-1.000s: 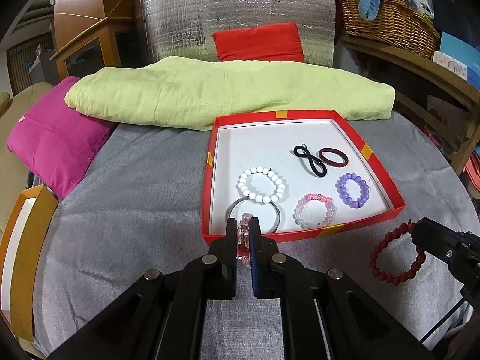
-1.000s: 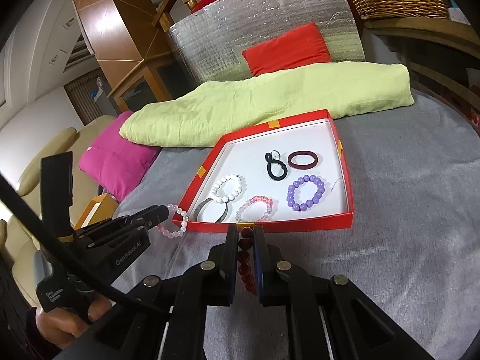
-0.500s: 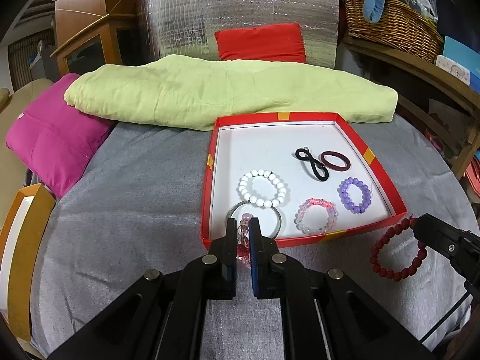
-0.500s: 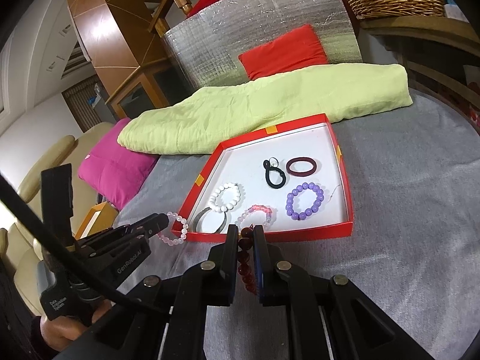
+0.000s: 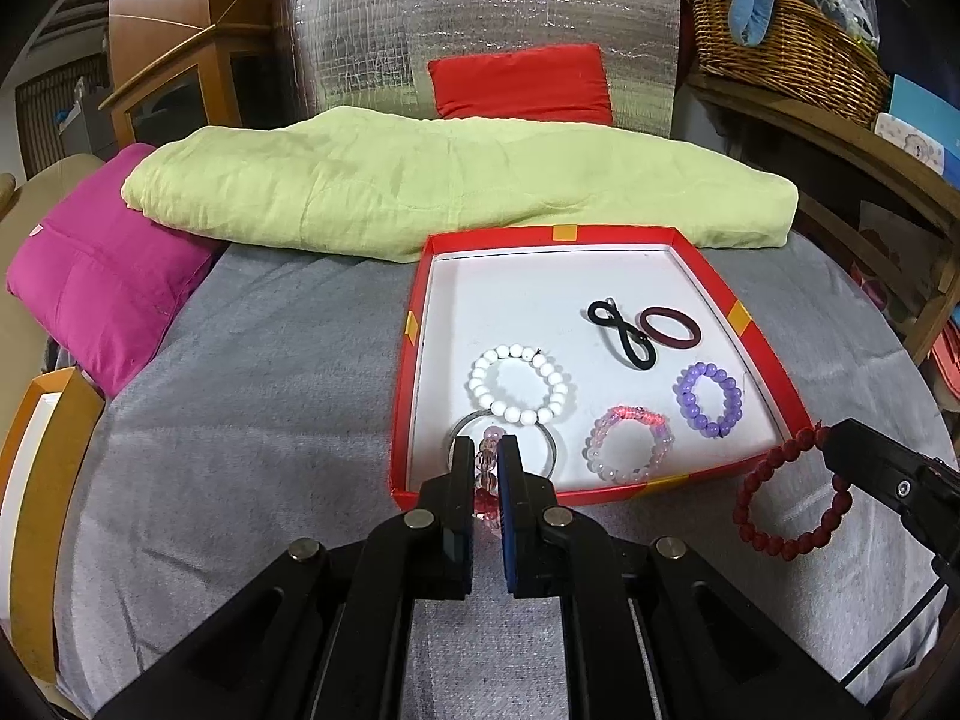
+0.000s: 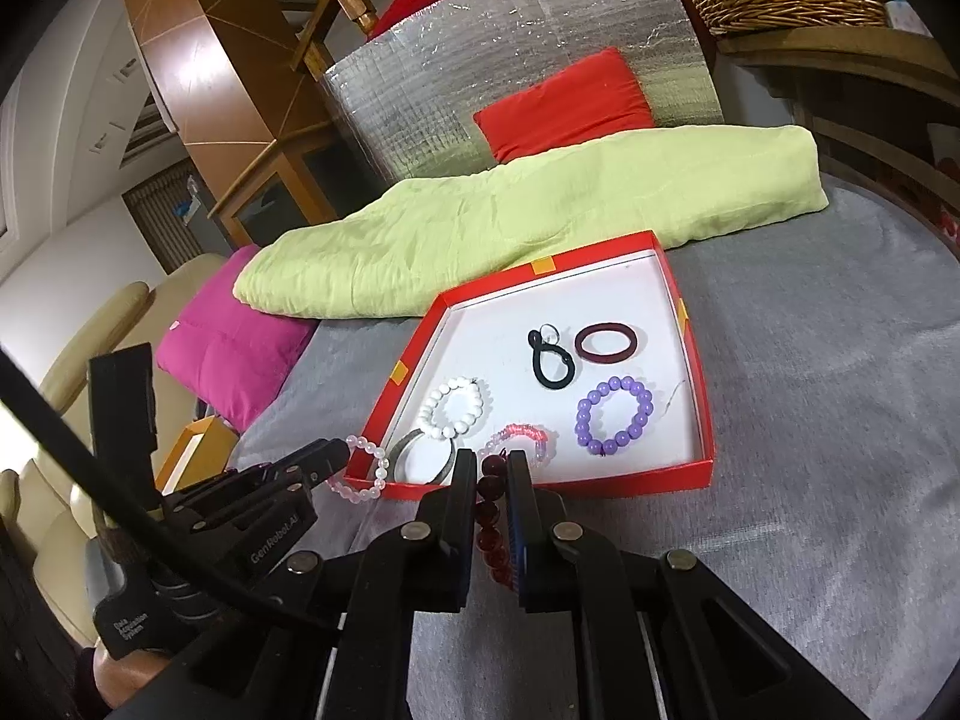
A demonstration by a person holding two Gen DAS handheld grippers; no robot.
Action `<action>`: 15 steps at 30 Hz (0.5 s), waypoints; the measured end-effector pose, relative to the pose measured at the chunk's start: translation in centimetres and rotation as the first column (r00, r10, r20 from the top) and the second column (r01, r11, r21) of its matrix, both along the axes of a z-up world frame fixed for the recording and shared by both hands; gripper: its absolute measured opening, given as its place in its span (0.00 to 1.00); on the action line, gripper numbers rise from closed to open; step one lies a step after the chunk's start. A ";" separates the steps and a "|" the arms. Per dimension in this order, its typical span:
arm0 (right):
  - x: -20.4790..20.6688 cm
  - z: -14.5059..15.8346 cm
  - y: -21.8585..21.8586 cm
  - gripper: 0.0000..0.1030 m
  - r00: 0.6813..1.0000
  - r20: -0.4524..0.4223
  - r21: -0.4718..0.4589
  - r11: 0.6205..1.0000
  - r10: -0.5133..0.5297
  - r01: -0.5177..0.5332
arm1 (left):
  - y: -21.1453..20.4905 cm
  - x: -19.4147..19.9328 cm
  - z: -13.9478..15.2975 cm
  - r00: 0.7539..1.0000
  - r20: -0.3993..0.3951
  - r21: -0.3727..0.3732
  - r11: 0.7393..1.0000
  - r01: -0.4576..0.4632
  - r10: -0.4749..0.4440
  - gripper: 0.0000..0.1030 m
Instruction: Organize jewelry
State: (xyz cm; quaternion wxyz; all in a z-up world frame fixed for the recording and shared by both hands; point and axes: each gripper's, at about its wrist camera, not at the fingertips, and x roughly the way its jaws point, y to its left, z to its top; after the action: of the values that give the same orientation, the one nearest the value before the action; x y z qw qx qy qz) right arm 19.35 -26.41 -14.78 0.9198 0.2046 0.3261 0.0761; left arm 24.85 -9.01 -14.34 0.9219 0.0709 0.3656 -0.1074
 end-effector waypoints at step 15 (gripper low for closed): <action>0.8 0.1 -0.3 0.10 1.000 0.001 0.017 1.000 -0.004 0.004 | -0.1 0.4 0.2 1.000 0.015 0.001 1.000 -0.009 0.009 0.08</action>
State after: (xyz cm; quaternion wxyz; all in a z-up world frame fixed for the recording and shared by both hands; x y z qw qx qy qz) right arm 20.13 -26.73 -14.68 0.9184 0.2128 0.3244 0.0772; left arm 25.21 -9.10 -14.17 0.9249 0.0707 0.3592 -0.1023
